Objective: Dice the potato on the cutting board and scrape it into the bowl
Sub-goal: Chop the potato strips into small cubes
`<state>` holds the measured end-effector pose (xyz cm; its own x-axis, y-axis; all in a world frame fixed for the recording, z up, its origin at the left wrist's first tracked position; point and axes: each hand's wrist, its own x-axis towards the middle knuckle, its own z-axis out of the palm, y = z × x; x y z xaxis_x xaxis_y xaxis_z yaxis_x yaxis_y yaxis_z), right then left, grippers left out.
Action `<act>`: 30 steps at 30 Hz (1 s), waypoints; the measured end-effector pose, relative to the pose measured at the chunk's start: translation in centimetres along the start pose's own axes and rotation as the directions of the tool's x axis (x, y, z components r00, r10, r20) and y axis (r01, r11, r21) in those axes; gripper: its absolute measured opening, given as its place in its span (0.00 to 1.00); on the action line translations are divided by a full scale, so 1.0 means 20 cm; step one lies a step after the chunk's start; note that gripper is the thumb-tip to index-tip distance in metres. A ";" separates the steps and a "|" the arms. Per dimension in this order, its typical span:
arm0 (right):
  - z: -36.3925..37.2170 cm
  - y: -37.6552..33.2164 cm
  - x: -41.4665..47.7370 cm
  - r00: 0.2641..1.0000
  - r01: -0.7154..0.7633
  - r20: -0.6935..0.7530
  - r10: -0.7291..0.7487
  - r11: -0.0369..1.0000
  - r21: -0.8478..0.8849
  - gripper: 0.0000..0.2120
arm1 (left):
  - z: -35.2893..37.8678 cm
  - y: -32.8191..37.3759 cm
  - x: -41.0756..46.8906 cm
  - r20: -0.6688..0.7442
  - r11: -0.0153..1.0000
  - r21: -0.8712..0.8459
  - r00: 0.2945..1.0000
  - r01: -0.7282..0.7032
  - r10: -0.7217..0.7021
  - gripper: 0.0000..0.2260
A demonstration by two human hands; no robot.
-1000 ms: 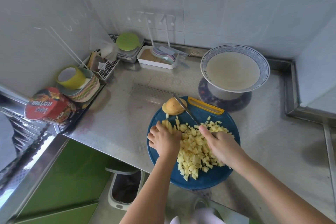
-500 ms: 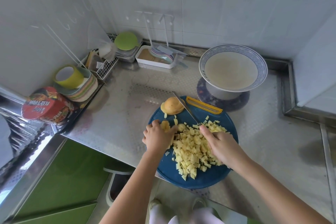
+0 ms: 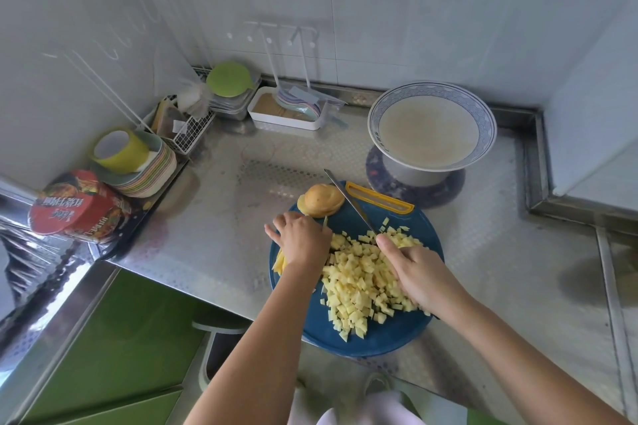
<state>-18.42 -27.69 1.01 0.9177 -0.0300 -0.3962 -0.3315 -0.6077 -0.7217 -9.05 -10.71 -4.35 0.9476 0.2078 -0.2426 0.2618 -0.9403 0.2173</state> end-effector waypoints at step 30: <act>0.00 0.01 -0.01 1.000 0.008 -0.007 -0.007 0.999 0.031 0.32 | -0.05 -0.10 -0.25 -0.097 0.995 -0.102 0.995 0.007 -0.017 0.13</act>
<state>-18.67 -27.91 0.93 0.9216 -0.0312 -0.3868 -0.3313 -0.5826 -0.7422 -14.09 -9.49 -2.65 0.9562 0.2493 -0.1534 0.2861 -0.9064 0.3109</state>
